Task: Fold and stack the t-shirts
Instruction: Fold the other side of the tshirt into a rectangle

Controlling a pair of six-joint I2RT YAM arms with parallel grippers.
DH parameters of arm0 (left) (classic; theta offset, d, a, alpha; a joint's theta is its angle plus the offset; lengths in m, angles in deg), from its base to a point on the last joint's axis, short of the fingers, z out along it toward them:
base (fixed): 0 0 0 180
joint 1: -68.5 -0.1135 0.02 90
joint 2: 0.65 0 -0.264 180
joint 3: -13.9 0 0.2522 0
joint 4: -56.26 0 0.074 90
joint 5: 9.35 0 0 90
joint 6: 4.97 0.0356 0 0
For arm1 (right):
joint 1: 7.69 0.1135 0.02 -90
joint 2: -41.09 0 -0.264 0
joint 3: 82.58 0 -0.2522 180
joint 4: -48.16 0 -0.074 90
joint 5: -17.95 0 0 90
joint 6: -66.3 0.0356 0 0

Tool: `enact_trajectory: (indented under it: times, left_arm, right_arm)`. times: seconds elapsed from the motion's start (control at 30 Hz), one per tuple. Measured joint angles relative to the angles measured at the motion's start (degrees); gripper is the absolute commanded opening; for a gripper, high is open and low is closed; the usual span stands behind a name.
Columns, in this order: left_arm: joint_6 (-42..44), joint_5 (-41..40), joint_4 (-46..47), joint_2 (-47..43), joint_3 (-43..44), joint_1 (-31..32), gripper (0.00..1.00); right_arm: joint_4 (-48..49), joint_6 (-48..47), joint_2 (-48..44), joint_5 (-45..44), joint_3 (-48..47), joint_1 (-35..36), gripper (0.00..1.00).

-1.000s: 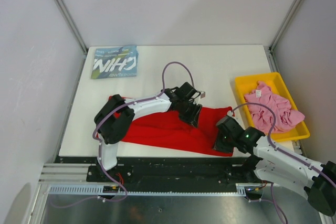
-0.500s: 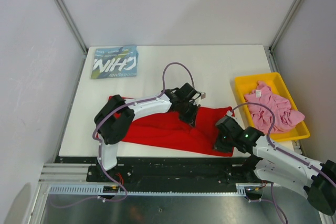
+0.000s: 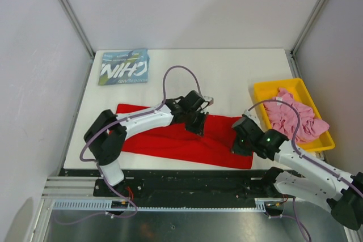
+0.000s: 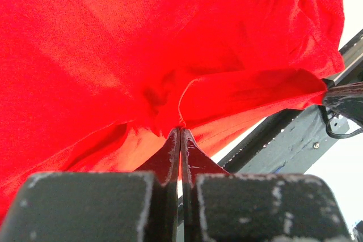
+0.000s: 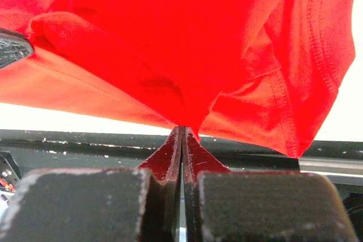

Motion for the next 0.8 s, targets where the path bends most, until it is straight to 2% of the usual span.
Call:
enact_trajectory:
  times: [0.4, 0.8]
  left_arm:
    - [-3.15, -5.64, 1.03, -1.22, -2.54, 0.09, 0.0]
    - [-8.61, -12.11, 4.0, 0.81, -2.54, 0.11, 0.0]
  right_arm:
    - [-0.04, -7.72, 11.02, -6.84, -9.27, -2.36, 0.0]
    - [9.29, -15.13, 22.6, -9.11, -12.94, -9.84, 0.0]
